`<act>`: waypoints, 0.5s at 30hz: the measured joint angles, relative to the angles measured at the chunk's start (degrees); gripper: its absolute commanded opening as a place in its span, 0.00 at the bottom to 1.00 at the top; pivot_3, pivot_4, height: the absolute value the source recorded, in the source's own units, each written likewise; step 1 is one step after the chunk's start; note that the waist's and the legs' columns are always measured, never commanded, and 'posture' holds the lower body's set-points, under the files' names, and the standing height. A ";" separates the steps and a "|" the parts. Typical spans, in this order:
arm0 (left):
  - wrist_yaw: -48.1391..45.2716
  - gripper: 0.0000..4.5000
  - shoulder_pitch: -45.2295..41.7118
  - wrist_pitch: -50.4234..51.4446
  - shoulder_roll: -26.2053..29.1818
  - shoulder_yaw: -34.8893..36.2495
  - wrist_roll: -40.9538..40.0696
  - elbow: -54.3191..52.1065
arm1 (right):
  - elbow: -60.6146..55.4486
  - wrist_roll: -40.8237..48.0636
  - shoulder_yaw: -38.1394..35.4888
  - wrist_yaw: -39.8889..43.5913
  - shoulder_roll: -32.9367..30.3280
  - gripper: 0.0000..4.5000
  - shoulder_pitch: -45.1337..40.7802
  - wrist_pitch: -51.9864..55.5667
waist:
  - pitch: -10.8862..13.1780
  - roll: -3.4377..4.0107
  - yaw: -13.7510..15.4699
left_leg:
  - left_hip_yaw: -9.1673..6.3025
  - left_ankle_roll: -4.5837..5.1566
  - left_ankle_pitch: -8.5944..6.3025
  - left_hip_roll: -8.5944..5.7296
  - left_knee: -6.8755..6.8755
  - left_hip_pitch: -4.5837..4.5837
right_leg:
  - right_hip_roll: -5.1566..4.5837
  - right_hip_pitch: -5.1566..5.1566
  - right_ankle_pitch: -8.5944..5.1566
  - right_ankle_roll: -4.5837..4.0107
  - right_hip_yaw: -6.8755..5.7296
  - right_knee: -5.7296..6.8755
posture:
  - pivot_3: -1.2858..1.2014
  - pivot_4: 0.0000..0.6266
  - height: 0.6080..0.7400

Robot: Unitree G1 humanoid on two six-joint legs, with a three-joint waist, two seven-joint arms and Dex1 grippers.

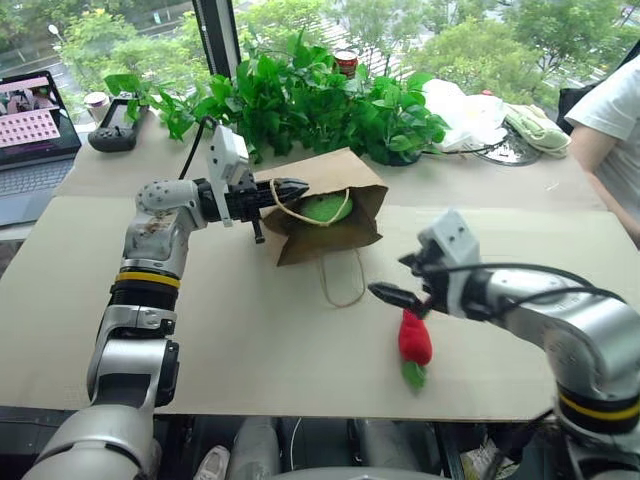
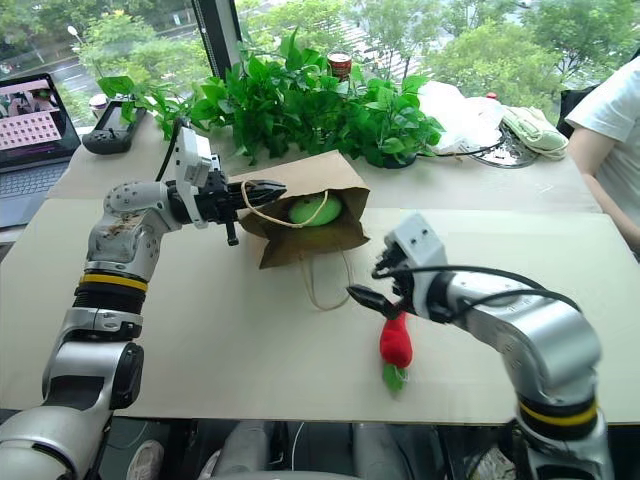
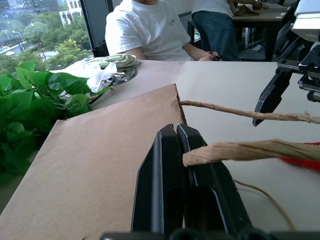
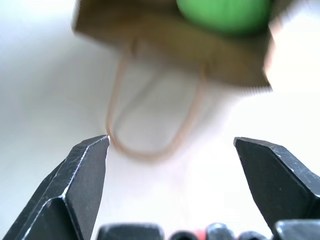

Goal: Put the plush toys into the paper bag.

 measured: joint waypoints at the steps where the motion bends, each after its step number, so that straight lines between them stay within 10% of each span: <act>1: -0.02 0.00 0.00 0.00 -0.14 -0.05 0.00 0.00 | -1.51 1.05 -1.63 0.13 -0.07 0.98 1.99 1.71 | 0.00 0.00 -0.09 | -0.03 0.00 0.00 -0.01 0.00 0.02 | 0.01 0.00 0.00 0.00 0.00 0.03 | 0.52 0.24 0.76; 15: -0.51 0.00 -0.04 -0.01 -0.29 -0.08 0.00 0.83 | -8.02 0.19 -0.74 -7.39 0.82 0.98 10.14 10.99 | 0.00 0.00 0.08 | -0.97 0.06 0.07 -0.58 0.02 -0.11 | -0.01 0.17 -0.07 0.11 0.07 0.04 | 0.52 0.24 0.76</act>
